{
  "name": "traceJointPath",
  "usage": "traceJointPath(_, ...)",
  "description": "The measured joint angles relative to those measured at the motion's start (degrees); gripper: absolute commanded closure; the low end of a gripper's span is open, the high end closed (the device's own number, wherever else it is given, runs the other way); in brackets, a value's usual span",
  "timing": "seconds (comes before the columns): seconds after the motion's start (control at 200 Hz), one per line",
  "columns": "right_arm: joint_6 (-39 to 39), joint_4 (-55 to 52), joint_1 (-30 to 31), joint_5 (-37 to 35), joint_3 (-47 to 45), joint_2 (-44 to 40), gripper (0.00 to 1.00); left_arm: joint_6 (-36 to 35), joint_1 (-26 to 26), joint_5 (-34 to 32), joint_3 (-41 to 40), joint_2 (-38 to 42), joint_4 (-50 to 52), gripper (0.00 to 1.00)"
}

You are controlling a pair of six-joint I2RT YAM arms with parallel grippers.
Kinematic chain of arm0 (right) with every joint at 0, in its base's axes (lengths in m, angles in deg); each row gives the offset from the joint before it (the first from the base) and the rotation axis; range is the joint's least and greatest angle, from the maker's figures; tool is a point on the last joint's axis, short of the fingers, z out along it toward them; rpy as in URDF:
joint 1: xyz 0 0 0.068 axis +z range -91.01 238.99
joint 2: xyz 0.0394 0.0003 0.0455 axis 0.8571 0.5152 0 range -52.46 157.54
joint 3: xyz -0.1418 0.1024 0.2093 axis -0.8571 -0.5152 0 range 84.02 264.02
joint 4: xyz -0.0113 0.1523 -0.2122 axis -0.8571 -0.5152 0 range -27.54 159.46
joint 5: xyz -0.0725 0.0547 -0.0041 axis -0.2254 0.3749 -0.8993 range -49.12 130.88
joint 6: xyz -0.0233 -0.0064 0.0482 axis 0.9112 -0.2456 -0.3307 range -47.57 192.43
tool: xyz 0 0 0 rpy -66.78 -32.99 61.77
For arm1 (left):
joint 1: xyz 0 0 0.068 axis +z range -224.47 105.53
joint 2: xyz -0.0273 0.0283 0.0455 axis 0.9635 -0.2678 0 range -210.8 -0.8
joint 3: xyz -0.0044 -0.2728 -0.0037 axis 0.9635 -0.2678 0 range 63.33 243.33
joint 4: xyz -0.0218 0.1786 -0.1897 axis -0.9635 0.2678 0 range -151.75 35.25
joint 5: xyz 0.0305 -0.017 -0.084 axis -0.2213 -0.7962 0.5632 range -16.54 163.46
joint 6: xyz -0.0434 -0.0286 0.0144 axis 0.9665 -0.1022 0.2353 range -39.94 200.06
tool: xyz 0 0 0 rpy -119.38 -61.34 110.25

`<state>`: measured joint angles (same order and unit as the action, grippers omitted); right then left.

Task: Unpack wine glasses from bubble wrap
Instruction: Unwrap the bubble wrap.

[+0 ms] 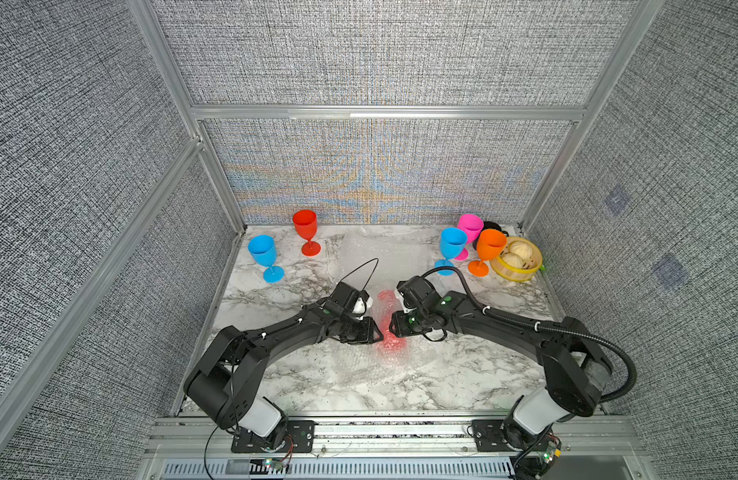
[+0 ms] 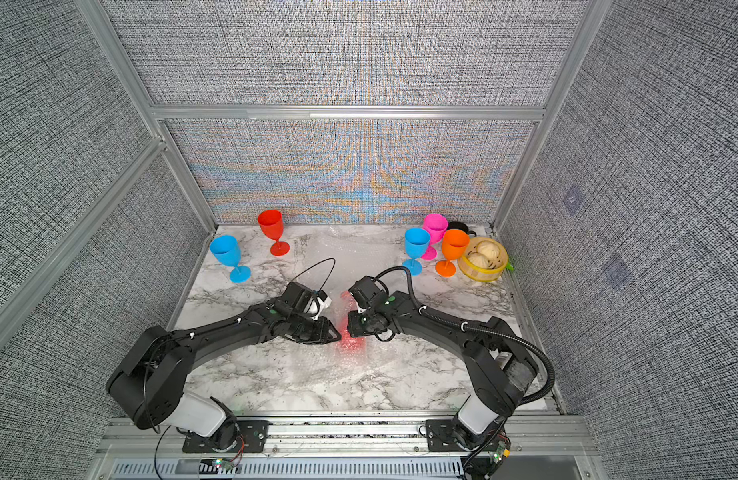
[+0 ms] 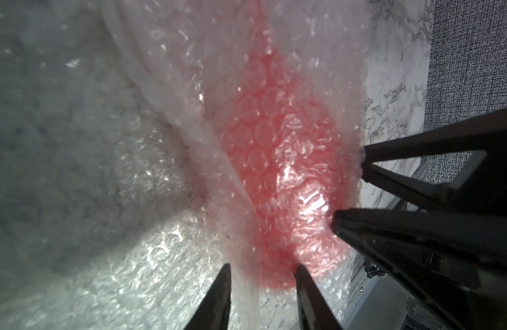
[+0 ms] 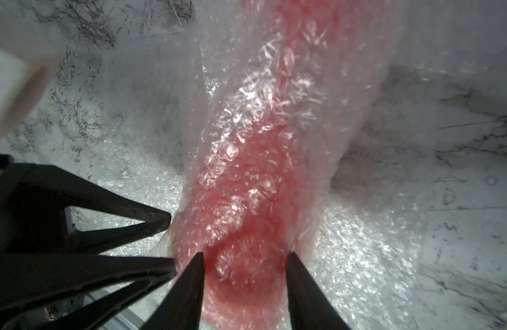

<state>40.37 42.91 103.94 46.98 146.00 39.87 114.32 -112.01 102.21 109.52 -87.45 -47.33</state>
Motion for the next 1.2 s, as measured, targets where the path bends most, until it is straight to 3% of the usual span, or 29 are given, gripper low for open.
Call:
traceJointPath(0.595, 0.04, -0.04, -0.22, 0.35, 0.17, -0.07, 0.55, 0.09, 0.13, -3.28, -0.94, -0.72, 1.31, 0.64)
traceJointPath(0.706, 0.04, -0.04, -0.26, 0.35, 0.09, -0.11, 0.55, 0.07, 0.11, -3.30, 1.01, -1.70, 2.36, 0.74)
traceJointPath(0.846, 0.02, -0.07, -0.24, 0.39, 0.24, -0.11, 0.55, -0.20, -0.15, -2.82, 2.97, -2.75, 2.45, 1.00)
traceJointPath(1.201, -0.22, -4.87, -0.02, 1.88, 3.50, -0.50, 0.38, -0.61, -0.94, -1.86, 0.94, -0.83, 1.03, 1.00)
